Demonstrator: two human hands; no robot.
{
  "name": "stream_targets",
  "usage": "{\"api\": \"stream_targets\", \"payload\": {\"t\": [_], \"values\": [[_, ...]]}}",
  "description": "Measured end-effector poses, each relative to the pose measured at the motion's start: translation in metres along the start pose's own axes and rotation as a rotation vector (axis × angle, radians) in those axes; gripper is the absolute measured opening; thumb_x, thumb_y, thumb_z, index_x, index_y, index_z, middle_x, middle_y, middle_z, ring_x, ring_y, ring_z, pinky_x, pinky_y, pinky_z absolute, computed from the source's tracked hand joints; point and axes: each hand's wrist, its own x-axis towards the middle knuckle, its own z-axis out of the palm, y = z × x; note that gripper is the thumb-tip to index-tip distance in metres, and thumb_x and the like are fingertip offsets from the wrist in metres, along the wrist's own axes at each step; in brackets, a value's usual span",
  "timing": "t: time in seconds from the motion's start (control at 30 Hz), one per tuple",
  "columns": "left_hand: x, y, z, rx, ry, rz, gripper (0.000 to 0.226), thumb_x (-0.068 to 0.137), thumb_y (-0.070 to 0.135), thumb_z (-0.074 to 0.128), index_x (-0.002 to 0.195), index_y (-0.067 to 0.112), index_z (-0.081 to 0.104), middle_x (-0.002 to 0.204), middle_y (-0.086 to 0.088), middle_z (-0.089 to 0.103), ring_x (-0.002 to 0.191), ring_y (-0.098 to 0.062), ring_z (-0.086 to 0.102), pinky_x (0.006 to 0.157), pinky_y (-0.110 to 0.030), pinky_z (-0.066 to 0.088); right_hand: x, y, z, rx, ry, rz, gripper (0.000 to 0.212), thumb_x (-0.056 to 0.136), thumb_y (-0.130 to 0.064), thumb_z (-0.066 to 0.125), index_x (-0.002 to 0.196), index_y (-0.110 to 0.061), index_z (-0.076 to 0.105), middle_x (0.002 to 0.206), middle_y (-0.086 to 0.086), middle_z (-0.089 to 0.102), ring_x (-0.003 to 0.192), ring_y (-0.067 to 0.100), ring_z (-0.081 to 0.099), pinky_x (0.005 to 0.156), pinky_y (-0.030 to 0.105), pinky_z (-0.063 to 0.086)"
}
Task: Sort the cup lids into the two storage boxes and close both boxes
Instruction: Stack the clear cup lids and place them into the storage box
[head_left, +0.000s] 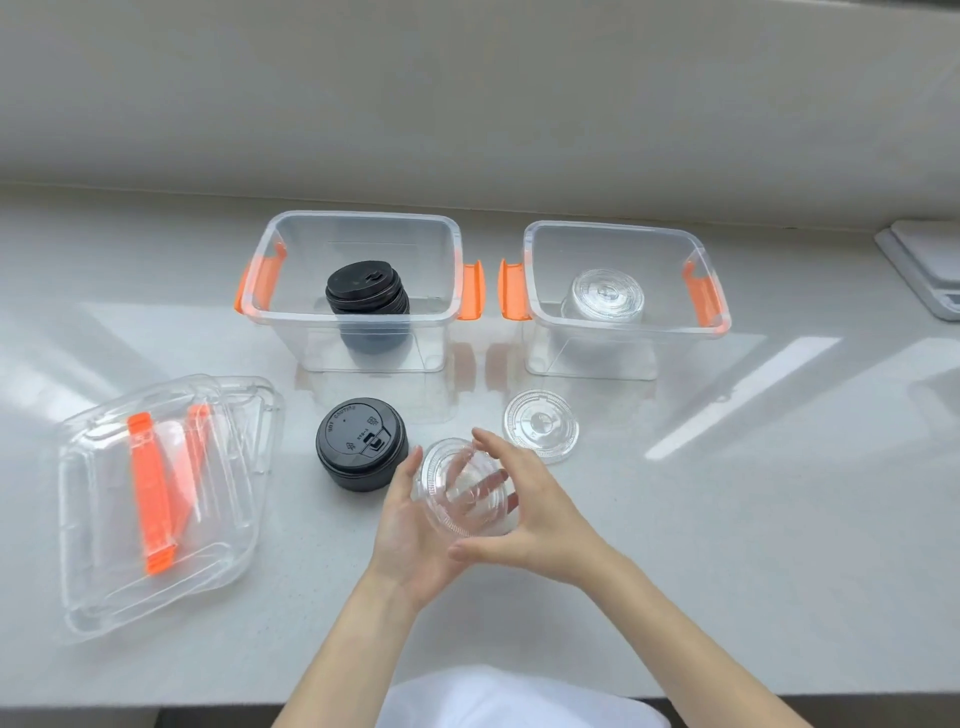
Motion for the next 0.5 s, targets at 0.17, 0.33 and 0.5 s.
{"api": "stream_targets", "payload": {"t": [0.17,0.33,0.5], "values": [[-0.005,0.001,-0.008,0.013,-0.005,0.021,0.059,0.078,0.06,0.046,0.111,0.012,0.059,0.106,-0.017,0.069,0.091,-0.033,0.07,0.081,-0.044,0.057,0.001,-0.004,0.01,-0.056,-0.028,-0.026,0.106,0.053,-0.044,0.083,0.141,-0.03,0.026,0.126,-0.025,0.038,0.124,0.007,0.04,0.106,0.033,0.037],[-0.013,0.009,-0.02,0.085,0.027,0.03,0.046,0.072,0.049,0.055,0.106,0.019,0.059,0.118,-0.014,0.059,0.098,-0.035,0.061,0.091,-0.047,0.044,-0.002,-0.004,0.009,0.084,-0.089,0.06,0.092,0.063,-0.031,0.077,0.14,-0.036,0.026,0.135,-0.015,0.033,0.125,-0.009,0.026,0.098,0.006,0.025],[-0.034,0.022,-0.041,0.182,0.097,0.075,0.043,0.066,0.05,0.058,0.097,0.02,0.064,0.107,-0.012,0.064,0.092,-0.033,0.06,0.077,-0.044,0.049,0.012,0.014,0.015,-0.303,-0.075,-0.003,0.095,0.063,-0.041,0.063,0.145,-0.023,0.019,0.152,-0.005,0.023,0.141,0.011,0.012,0.118,0.03,0.014]]}}
